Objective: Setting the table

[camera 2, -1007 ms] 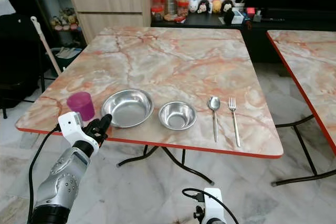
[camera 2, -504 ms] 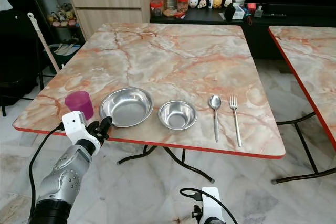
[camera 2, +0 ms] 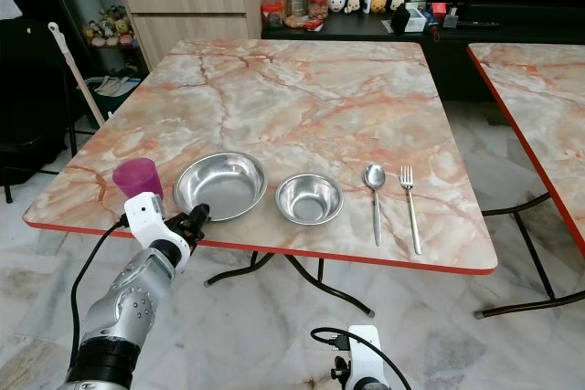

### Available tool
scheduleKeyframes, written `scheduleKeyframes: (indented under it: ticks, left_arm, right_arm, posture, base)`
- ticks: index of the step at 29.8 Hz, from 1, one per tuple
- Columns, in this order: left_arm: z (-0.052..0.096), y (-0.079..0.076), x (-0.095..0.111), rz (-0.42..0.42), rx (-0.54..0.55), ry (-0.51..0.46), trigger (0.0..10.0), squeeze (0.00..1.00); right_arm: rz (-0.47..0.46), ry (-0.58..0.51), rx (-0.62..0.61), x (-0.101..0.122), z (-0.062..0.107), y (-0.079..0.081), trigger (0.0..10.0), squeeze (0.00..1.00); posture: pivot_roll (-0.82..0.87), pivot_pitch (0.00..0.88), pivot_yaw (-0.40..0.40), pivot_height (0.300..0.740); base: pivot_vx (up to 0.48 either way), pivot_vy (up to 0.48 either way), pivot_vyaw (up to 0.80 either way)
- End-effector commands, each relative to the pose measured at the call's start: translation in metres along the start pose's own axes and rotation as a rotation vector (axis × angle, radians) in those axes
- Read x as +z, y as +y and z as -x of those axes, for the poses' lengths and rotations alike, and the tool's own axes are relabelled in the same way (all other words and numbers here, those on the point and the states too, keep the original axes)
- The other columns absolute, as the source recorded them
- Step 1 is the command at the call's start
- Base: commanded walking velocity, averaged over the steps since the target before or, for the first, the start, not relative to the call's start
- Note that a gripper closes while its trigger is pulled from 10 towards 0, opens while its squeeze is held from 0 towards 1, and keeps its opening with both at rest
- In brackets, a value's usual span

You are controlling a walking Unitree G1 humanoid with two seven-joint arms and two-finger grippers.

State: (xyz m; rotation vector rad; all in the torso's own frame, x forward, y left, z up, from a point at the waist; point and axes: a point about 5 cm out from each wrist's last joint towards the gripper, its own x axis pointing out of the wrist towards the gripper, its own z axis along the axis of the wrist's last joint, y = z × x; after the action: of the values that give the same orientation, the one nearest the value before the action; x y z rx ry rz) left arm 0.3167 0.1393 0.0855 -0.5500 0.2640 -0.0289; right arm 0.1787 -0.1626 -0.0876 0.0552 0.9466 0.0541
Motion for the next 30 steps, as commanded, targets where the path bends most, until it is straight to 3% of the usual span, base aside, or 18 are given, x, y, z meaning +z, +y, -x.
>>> scheduleKeyframes:
  ticks: [1, 7, 17, 30]
  left_arm:
    - [-0.003, -0.004, 0.002, -0.005, 0.021, 0.009, 10.0, 0.0]
    - [-0.006, -0.01, 0.004, 0.033, 0.031, 0.004, 10.0, 0.0]
    - [-0.008, -0.011, 0.007, 0.022, 0.115, 0.054, 10.0, 0.0]
    - [-0.011, -0.026, 0.004, 0.067, 0.109, 0.075, 10.0, 0.0]
  right_arm:
    - [-0.002, -0.023, 0.005, 0.006, -0.001, 0.002, 10.0, 0.0]
    - [-0.005, -0.019, 0.005, 0.005, -0.001, 0.002, 10.0, 0.0]
    - [-0.011, -0.02, 0.011, 0.006, -0.001, 0.003, 10.0, 0.0]
    - [-0.017, -0.019, 0.015, 0.006, -0.002, 0.005, 10.0, 0.0]
  posture:
    - [0.1, 0.0, 0.056, 0.74]
    - [0.1, 0.0, 0.056, 0.74]
    - [0.1, 0.0, 0.058, 0.74]
    - [0.1, 0.0, 0.063, 0.74]
  base:
    - [0.0, 0.0, 0.0]
    - [0.0, 0.0, 0.0]
    - [0.0, 0.0, 0.0]
    - [0.0, 0.0, 0.0]
